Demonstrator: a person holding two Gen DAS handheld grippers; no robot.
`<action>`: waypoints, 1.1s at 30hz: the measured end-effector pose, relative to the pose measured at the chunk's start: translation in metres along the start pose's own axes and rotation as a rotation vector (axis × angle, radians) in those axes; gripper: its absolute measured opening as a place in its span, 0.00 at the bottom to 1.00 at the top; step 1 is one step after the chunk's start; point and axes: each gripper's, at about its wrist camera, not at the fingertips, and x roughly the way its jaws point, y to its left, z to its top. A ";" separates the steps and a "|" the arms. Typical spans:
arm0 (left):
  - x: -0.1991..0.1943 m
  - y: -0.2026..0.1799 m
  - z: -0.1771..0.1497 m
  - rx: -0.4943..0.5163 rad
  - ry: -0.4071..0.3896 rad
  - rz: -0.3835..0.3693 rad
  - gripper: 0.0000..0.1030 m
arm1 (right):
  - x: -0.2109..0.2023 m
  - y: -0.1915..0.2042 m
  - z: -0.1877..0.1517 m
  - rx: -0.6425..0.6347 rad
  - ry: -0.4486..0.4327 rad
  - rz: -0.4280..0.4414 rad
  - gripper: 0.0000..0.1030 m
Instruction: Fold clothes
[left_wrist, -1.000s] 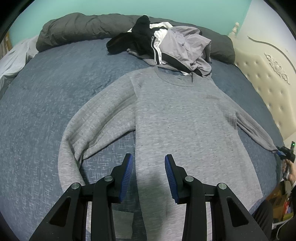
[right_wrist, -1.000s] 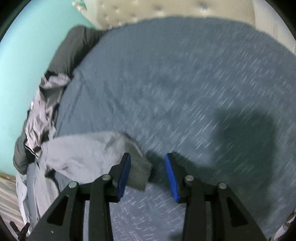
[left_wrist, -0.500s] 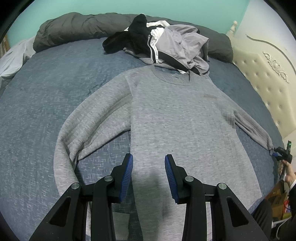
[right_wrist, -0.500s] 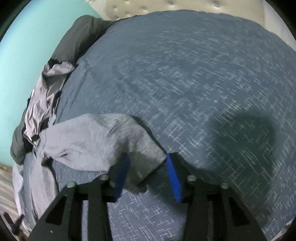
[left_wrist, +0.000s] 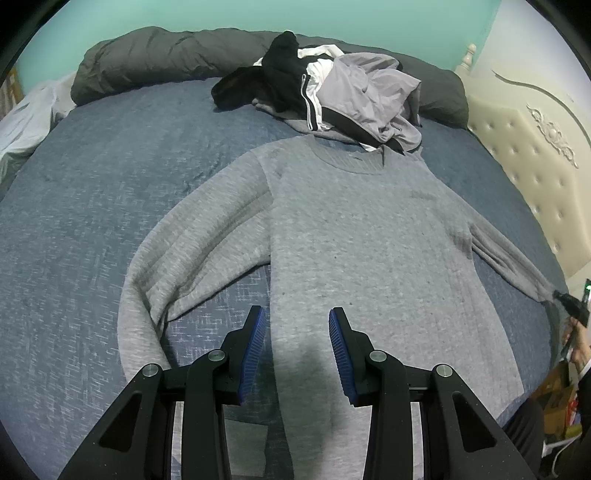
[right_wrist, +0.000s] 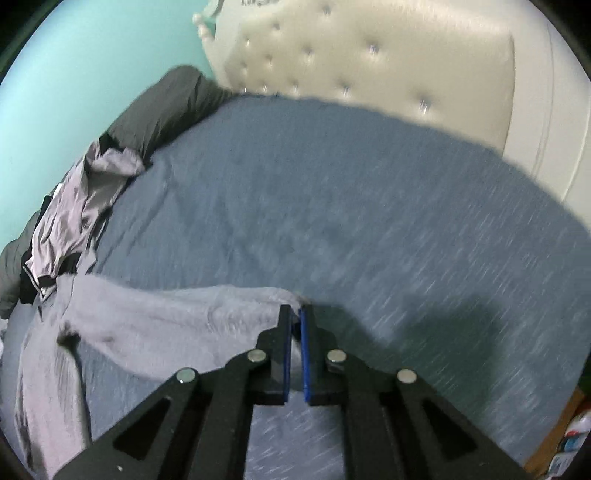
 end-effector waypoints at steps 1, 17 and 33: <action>0.000 0.001 0.000 -0.001 -0.001 0.001 0.38 | -0.002 0.001 0.005 -0.013 -0.010 -0.008 0.04; 0.006 0.005 0.001 0.011 0.027 0.028 0.38 | 0.054 0.003 0.039 -0.030 0.142 -0.110 0.05; 0.022 -0.008 0.003 0.022 0.041 0.001 0.38 | 0.050 0.033 0.003 0.114 0.174 0.222 0.38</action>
